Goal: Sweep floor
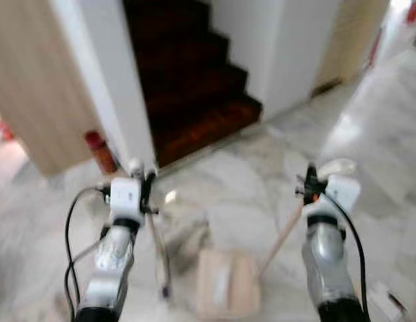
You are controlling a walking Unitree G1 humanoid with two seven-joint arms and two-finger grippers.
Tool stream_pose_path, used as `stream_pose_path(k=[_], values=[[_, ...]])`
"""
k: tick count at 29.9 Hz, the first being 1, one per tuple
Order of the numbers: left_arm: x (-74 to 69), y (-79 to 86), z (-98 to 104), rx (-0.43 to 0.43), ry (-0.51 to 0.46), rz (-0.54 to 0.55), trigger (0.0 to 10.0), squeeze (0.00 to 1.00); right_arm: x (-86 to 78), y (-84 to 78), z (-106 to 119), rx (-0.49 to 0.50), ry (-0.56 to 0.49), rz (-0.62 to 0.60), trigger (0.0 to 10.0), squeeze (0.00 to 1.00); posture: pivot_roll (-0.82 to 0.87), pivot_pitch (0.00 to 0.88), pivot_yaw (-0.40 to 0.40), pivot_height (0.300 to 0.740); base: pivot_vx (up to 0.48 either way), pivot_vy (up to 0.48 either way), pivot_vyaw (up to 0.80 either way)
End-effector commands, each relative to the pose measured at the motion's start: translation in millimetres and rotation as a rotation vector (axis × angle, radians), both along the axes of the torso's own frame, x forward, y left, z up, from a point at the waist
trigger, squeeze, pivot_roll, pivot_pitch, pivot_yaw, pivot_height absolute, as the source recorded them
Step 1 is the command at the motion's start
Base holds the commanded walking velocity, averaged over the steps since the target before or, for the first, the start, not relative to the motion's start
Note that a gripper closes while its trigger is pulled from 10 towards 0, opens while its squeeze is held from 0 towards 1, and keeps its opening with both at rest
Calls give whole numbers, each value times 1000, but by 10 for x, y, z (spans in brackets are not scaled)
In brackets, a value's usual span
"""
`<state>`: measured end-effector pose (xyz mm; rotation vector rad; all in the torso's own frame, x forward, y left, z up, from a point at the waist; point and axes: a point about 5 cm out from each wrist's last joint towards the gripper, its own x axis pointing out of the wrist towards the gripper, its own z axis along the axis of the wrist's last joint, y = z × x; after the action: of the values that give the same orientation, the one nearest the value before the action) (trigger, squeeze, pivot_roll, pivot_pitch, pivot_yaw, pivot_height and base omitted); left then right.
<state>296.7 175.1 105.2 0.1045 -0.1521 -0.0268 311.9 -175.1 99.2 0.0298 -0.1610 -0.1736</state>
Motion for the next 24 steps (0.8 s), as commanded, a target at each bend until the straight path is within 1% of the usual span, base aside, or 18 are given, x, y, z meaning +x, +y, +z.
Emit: stream_pose_path(k=[1,4,19,21,24], values=[[21,30,119,37,-48,4,10000,0,30,13,112,37,-53,-4,10000,0,102,35,10,740,0,319,800],[17,35,118,38,-46,3,10000,0,24,19,102,44,-51,-3,10000,0,103,30,12,740,0,317,800],[6,38,130,48,-45,-11,10000,0,28,65,65,75,-42,15,10000,0,114,0,26,740,0,316,0],[6,35,130,49,-44,-14,10000,0,28,63,69,67,-44,14,10000,0,114,0,26,740,0,313,0],[2,34,127,48,-42,-18,10000,0,26,62,71,64,-47,13,10000,0,115,0,28,740,0,311,506]])
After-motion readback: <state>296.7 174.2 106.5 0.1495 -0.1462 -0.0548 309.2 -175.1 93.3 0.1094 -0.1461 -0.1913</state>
